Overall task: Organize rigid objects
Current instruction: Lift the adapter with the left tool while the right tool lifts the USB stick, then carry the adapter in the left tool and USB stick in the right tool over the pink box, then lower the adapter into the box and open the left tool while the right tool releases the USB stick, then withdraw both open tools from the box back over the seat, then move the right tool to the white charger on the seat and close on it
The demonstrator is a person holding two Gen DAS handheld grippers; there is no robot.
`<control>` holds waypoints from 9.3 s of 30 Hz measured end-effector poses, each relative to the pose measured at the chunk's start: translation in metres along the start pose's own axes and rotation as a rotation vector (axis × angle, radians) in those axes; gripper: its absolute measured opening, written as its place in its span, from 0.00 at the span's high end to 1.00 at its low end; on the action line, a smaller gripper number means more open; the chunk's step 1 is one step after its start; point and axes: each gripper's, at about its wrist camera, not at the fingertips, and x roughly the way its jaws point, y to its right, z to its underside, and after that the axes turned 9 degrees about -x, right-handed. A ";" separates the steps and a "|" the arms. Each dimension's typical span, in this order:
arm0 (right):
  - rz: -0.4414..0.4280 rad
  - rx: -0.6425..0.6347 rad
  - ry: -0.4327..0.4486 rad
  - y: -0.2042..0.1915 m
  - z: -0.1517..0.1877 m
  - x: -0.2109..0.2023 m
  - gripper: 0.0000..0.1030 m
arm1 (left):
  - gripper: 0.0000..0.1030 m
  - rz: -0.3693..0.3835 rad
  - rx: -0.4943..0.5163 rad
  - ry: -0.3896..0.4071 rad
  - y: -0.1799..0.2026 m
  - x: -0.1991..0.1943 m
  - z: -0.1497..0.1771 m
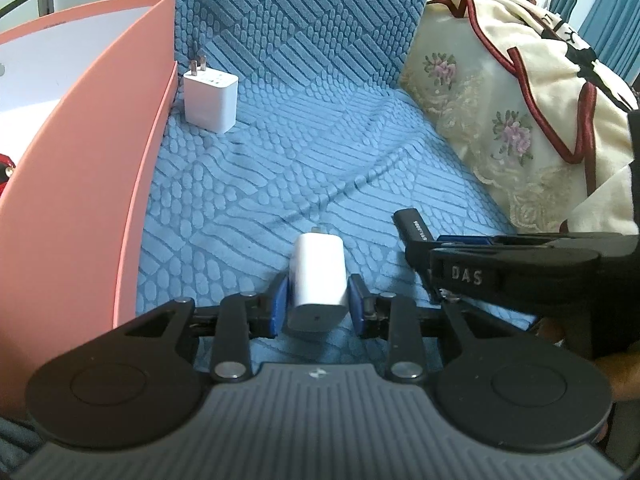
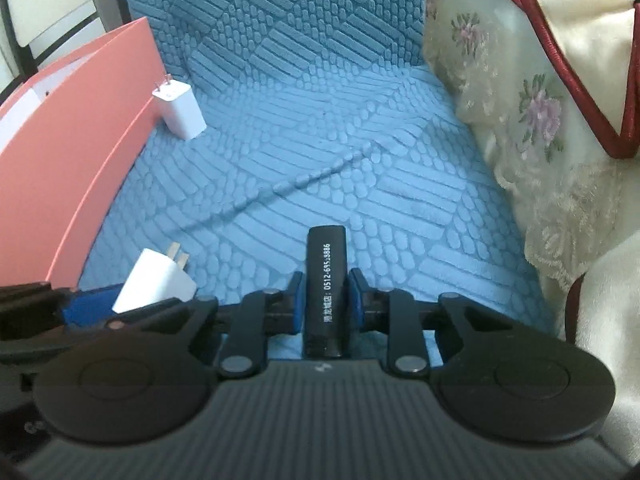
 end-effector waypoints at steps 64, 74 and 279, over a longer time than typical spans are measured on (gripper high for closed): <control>-0.153 0.170 0.170 -0.028 -0.068 -0.150 0.75 | 0.70 0.020 -0.126 0.201 -0.023 -0.155 -0.100; -0.210 0.083 0.235 -0.081 -0.110 -0.178 0.74 | 0.70 0.014 -0.165 0.268 -0.056 -0.203 -0.133; -0.247 -0.169 0.193 -0.071 -0.126 0.065 0.46 | 0.46 -0.124 -0.191 0.231 -0.093 -0.092 -0.059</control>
